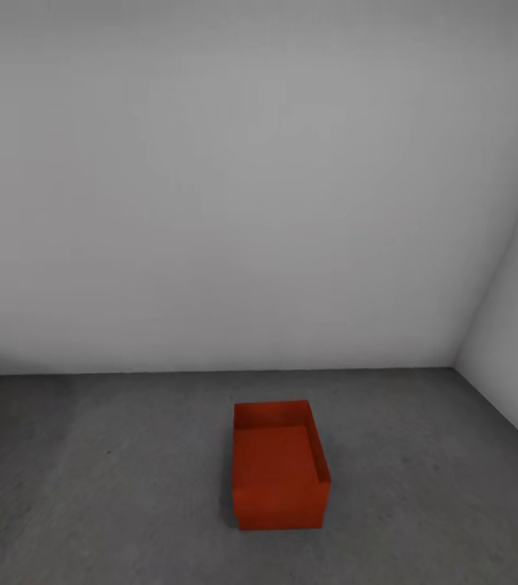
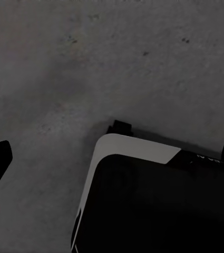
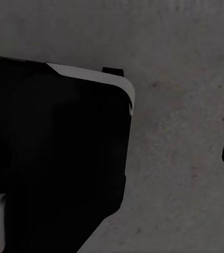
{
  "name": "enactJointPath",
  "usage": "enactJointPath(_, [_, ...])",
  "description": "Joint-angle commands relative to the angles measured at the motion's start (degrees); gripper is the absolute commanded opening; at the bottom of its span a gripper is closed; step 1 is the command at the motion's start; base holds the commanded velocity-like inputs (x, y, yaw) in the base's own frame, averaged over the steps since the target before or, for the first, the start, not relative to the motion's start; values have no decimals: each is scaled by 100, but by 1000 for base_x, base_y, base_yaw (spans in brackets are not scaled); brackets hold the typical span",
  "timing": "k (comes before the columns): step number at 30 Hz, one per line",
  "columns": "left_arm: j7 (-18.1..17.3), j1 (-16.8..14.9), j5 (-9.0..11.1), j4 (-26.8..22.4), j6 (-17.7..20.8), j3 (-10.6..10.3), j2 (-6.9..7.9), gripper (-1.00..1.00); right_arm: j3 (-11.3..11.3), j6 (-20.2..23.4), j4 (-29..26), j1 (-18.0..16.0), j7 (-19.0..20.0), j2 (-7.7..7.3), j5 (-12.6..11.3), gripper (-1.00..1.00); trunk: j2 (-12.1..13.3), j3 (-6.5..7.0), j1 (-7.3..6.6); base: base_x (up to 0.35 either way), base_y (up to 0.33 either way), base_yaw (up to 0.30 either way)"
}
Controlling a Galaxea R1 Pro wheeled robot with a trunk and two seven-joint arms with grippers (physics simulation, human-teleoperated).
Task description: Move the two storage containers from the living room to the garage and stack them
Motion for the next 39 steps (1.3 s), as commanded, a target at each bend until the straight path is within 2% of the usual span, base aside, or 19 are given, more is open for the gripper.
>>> enactJointPath(1, [13,-4,26,-3,19,-6,0,100,23,-22,21,-8,-39,3,58,100,-9,-3,2,0,0,76])
enactJointPath(24, [13,-4,23,-3,19,-6,0,100,23,-31,18,-8,-39,-1,67,100,-9,151,2,0,0,105])
enactJointPath(39, [13,-4,26,-14,-38,3,-11,100,-12,-39,17,-8,-65,-41,13,100,-9,175,2,0,0,11])
